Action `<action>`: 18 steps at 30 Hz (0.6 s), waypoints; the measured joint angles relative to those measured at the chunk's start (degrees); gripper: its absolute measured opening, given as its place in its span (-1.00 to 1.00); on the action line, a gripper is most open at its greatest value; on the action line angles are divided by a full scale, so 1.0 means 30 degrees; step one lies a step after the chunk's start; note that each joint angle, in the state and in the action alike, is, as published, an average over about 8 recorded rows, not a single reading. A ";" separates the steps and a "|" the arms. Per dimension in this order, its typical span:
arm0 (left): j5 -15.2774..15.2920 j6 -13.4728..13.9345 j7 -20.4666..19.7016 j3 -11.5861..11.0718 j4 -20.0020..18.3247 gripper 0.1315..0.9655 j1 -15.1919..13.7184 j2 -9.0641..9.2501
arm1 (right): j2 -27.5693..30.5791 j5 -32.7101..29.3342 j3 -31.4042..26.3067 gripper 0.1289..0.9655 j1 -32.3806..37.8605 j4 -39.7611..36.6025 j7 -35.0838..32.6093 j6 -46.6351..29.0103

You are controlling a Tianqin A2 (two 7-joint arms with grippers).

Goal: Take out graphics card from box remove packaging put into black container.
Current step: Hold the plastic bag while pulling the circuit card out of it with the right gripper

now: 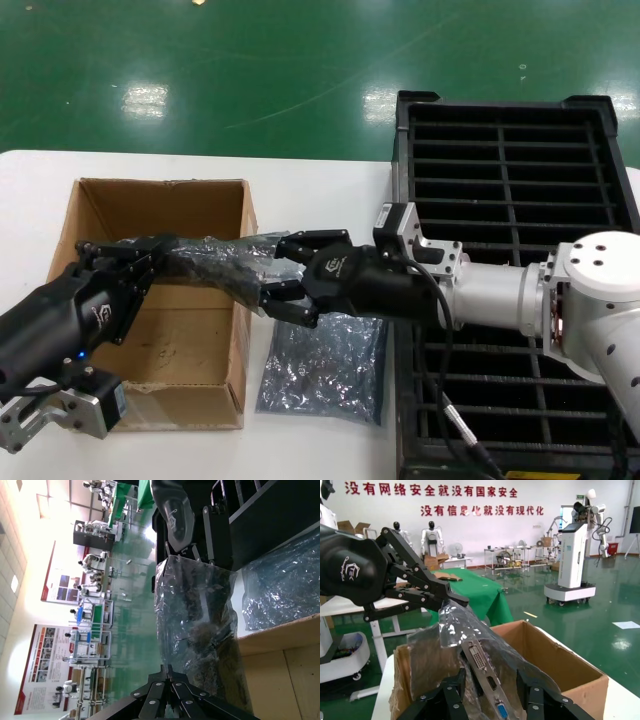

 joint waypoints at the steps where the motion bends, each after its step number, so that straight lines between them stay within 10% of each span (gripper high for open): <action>1: 0.0000 0.0000 0.0000 0.0000 0.0000 -0.98 0.0000 0.0000 | -0.0041 0.0008 0.0028 -0.53 -0.0005 -0.0033 -0.0002 -0.0003; 18: 0.0000 0.0000 0.0000 0.0000 0.0000 -0.98 0.0000 0.0000 | -0.0801 -0.0116 0.0103 -0.54 -0.0318 -0.0173 -0.0016 0.0094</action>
